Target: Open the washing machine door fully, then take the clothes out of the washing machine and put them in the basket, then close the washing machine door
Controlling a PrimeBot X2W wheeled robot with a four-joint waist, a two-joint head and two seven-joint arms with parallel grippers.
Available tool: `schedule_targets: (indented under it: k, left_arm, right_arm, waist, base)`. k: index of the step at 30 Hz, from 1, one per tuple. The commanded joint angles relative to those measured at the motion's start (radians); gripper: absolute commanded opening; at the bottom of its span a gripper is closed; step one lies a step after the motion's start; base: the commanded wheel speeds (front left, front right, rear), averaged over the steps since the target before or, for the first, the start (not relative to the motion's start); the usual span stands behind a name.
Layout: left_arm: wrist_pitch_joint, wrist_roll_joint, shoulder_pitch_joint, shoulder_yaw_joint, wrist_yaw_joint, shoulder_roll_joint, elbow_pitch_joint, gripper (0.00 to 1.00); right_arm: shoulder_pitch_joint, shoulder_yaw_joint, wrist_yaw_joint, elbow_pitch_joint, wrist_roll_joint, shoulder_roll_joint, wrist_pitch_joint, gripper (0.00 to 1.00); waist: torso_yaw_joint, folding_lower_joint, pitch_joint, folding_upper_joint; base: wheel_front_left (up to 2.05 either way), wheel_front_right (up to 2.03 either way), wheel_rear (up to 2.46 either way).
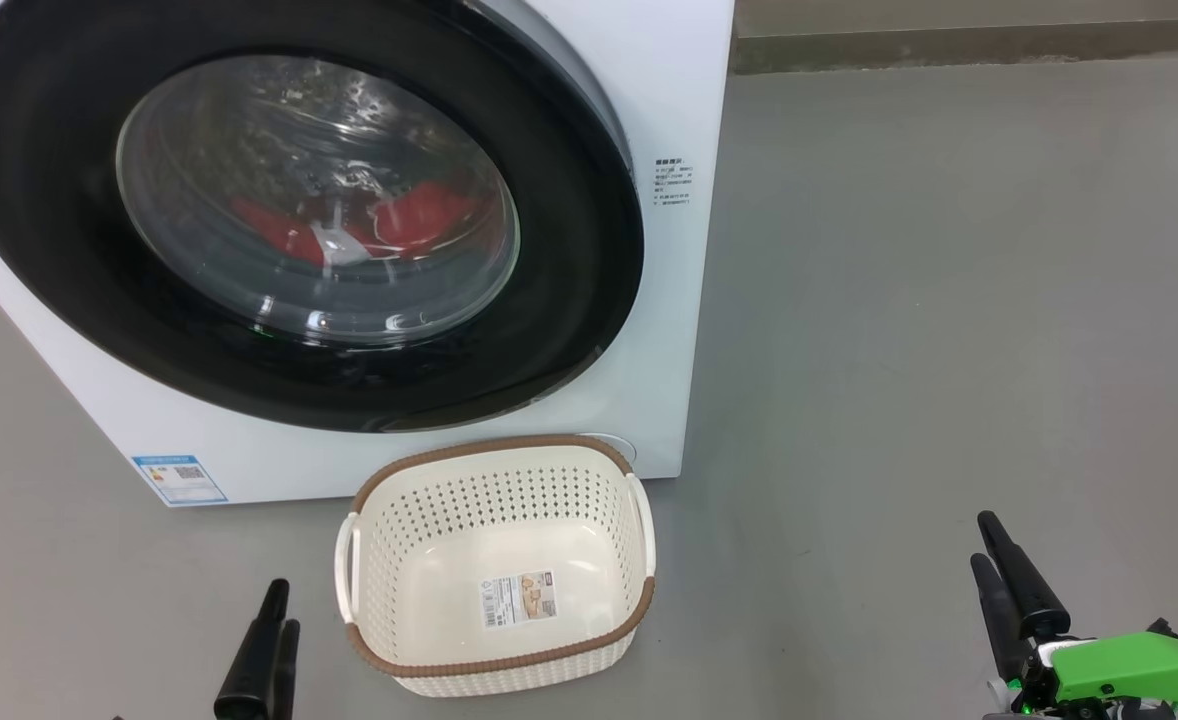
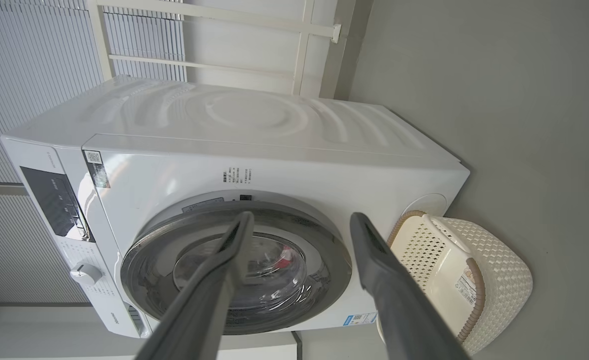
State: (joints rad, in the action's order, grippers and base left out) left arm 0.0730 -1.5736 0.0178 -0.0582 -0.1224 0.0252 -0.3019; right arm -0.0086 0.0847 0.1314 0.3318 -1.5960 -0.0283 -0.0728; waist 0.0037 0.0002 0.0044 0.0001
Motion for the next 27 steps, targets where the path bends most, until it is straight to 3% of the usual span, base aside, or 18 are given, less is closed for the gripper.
schedule_targets:
  k: [1,27]
  left_arm:
    - [-0.009,0.026,0.012,-0.002,-0.001,0.016,0.036,1.0]
    - [-0.085,0.413,-0.009,-0.012,0.0,0.016,0.117,1.0]
  right_arm:
    - [-0.027,-0.006,0.0,-0.03,0.023,-0.02,0.011,1.0]
    - [-0.017,-0.044,0.0,-0.051,0.335,-0.036,0.087,1.0]
  waist:
    - [0.001,-0.0001,0.0,-0.0001]
    - [0.005,-0.0002,0.002,-0.0001]
  base:
    - [0.0,0.0,0.0]
    - [0.0,0.0,0.0]
